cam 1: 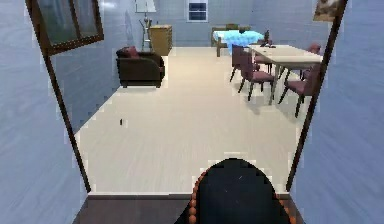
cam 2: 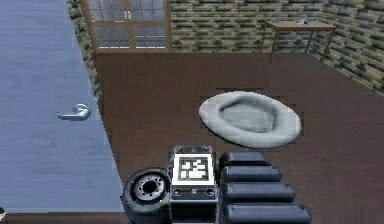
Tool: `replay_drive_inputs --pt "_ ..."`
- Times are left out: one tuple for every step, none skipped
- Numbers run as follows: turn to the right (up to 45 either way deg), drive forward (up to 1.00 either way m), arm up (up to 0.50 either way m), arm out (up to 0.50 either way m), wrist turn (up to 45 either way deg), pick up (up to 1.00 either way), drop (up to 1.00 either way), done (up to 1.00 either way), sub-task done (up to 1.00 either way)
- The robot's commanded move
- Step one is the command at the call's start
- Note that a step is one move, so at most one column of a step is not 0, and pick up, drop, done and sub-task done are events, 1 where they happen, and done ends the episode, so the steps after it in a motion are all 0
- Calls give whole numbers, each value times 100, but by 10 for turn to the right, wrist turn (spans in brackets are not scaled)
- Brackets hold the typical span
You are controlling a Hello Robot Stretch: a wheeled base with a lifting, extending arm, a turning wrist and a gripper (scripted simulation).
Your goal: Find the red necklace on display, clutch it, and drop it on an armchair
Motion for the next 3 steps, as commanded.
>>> replay_drive_inputs --pt "0 100 0 0 0 0 0 0 0" --pt "0 100 0 0 0 0 0 0 0" --pt "0 100 0 0 0 0 0 0 0"
